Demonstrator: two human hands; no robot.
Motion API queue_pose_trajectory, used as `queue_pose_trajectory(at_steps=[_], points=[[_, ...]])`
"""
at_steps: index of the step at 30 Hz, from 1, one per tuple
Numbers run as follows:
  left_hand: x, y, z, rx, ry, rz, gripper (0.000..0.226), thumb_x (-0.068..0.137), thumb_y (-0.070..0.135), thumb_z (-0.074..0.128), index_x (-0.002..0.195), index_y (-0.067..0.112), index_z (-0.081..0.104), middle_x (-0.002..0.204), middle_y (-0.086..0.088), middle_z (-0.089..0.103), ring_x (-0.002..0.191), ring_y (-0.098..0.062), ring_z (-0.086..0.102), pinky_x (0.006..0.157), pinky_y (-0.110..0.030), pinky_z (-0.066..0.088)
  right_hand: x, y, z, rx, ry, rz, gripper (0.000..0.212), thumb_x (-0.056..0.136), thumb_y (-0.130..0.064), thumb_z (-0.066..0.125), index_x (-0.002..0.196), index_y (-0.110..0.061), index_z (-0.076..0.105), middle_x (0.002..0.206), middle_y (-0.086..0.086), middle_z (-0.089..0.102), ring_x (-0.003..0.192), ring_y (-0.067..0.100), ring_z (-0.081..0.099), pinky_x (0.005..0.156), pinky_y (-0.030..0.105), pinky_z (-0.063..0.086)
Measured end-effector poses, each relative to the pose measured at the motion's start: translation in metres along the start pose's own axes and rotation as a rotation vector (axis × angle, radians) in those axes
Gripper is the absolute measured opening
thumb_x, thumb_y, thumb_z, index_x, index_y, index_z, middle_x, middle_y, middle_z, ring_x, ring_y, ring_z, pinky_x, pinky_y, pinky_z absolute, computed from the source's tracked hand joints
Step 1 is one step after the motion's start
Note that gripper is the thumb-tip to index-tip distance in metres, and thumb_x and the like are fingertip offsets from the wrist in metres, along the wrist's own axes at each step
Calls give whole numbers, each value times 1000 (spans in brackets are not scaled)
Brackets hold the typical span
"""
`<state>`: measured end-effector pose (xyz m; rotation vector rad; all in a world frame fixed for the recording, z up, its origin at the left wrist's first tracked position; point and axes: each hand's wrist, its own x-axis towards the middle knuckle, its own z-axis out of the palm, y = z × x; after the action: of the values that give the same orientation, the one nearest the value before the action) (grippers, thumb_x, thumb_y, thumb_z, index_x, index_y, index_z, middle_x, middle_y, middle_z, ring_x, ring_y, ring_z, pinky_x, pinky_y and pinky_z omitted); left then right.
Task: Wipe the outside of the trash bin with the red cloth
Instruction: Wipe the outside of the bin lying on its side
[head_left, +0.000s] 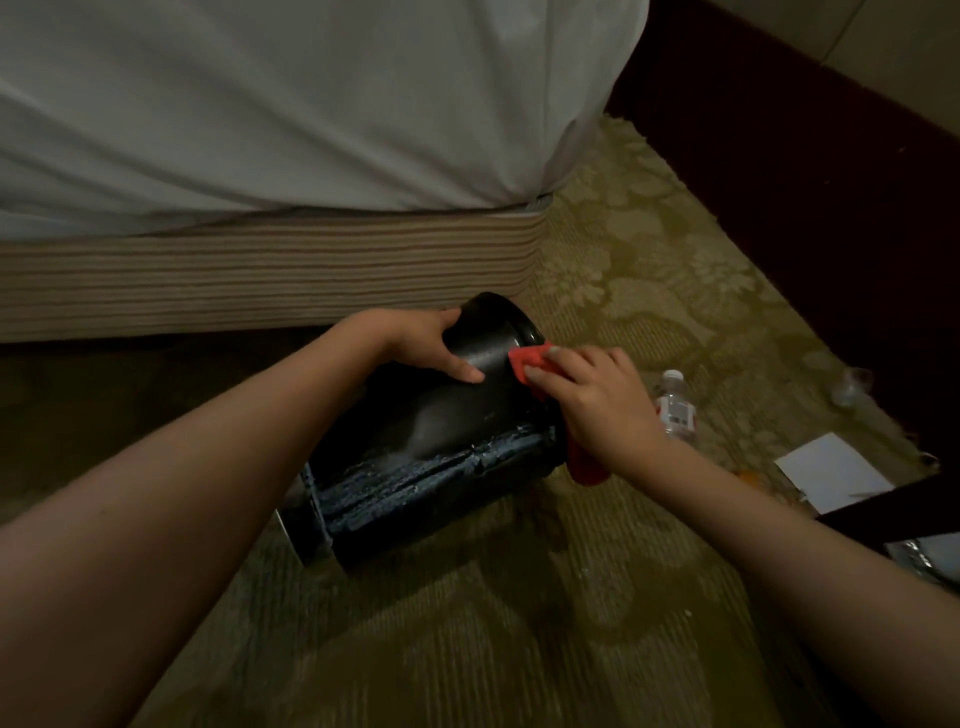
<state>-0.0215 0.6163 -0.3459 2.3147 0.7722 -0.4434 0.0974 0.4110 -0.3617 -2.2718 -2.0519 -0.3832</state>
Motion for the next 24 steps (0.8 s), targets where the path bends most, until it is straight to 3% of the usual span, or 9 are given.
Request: queue_pose_trajectory(at_steps=[3, 8, 10, 13, 16, 20, 24], points=[[3, -2, 0, 1, 0, 3, 104, 75, 48, 69, 149, 11, 8, 156, -4, 17, 141, -17, 20, 117, -27, 14, 45, 2, 2, -76, -33, 64, 42, 89, -21, 40, 128, -24, 55, 129, 5, 54, 103, 33, 54, 81, 41, 36], [2, -3, 0, -7, 19, 6, 101, 76, 47, 69, 149, 12, 9, 156, -3, 17, 142, -15, 18, 112, -21, 10, 84, -7, 10, -64, -44, 145, 38, 94, -24, 38, 129, -28, 52, 129, 2, 50, 112, 31, 48, 86, 41, 31], [1, -2, -2, -26, -1, -3, 99, 76, 47, 70, 149, 14, 12, 154, -3, 24, 139, -16, 25, 111, -22, 16, 58, -5, 11, -28, 8, 137, 39, 90, -18, 46, 127, -24, 56, 131, 4, 52, 109, 32, 51, 83, 41, 33], [-1, -1, -1, -41, -2, -9, 101, 75, 46, 71, 150, 15, 11, 153, -3, 25, 138, -18, 28, 114, -26, 20, 7, -7, 12, 97, 136, 92, 43, 71, -3, 71, 114, -12, 67, 115, 14, 63, 92, 37, 61, 72, 43, 44], [-2, 1, 2, -11, 14, 13, 103, 74, 46, 71, 150, 14, 10, 155, -4, 21, 140, -18, 25, 116, -32, 19, -19, -6, 18, 124, 109, 54, 50, 64, -1, 80, 112, -9, 67, 112, 18, 64, 90, 38, 64, 71, 44, 48], [2, 0, -2, -9, -26, 21, 98, 74, 47, 71, 149, 15, 15, 152, -3, 28, 138, -18, 29, 115, -34, 23, 13, 5, 14, 75, 89, 24, 45, 72, -7, 74, 116, -12, 66, 117, 17, 62, 93, 37, 62, 76, 43, 46], [3, 0, -3, 29, -4, 41, 97, 74, 50, 69, 148, 15, 17, 153, -2, 26, 139, -17, 27, 116, -33, 19, 75, -4, 14, 37, 17, 152, 38, 87, -15, 51, 124, -23, 59, 130, 7, 54, 110, 33, 51, 87, 41, 36]])
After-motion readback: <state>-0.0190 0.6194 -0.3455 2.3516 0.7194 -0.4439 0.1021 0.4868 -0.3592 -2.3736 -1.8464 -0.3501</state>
